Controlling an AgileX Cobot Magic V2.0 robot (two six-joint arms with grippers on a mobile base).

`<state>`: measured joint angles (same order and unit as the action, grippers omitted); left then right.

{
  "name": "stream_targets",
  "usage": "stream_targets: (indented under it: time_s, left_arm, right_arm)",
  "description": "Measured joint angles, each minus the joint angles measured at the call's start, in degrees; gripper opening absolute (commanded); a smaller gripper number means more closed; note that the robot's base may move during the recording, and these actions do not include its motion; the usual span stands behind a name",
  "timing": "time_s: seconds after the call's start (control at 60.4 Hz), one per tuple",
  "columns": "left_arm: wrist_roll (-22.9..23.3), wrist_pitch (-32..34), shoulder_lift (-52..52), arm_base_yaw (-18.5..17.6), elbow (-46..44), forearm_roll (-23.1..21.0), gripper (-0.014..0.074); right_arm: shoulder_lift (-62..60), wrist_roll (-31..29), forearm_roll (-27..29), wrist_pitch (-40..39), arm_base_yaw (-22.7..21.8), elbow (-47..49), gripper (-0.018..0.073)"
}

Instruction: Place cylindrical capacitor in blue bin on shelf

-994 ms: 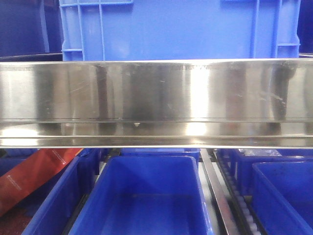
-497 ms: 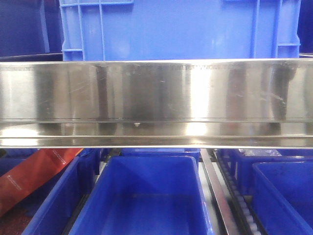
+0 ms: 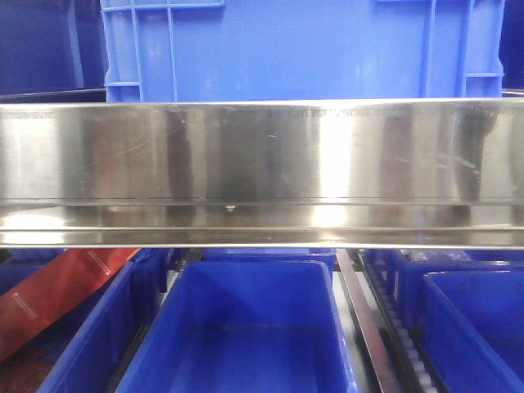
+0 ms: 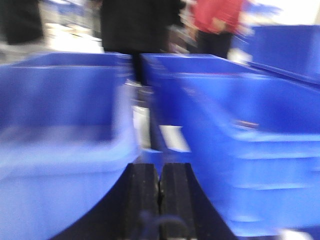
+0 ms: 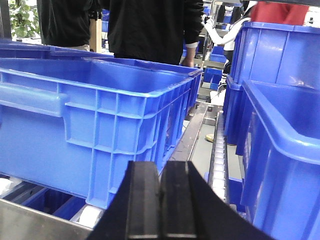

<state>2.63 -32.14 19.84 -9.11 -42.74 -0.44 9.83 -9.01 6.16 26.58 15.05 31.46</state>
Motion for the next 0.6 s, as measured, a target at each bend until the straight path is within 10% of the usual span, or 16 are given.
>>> stream_targets:
  time_s: [0.596]
  left_arm:
    - [0.00, 23.76, -19.50, 8.55, 40.94, -0.21, -0.0111]
  right_arm:
    - [0.00, 0.00, 0.00, -0.04, 0.00, -0.11, -0.0163]
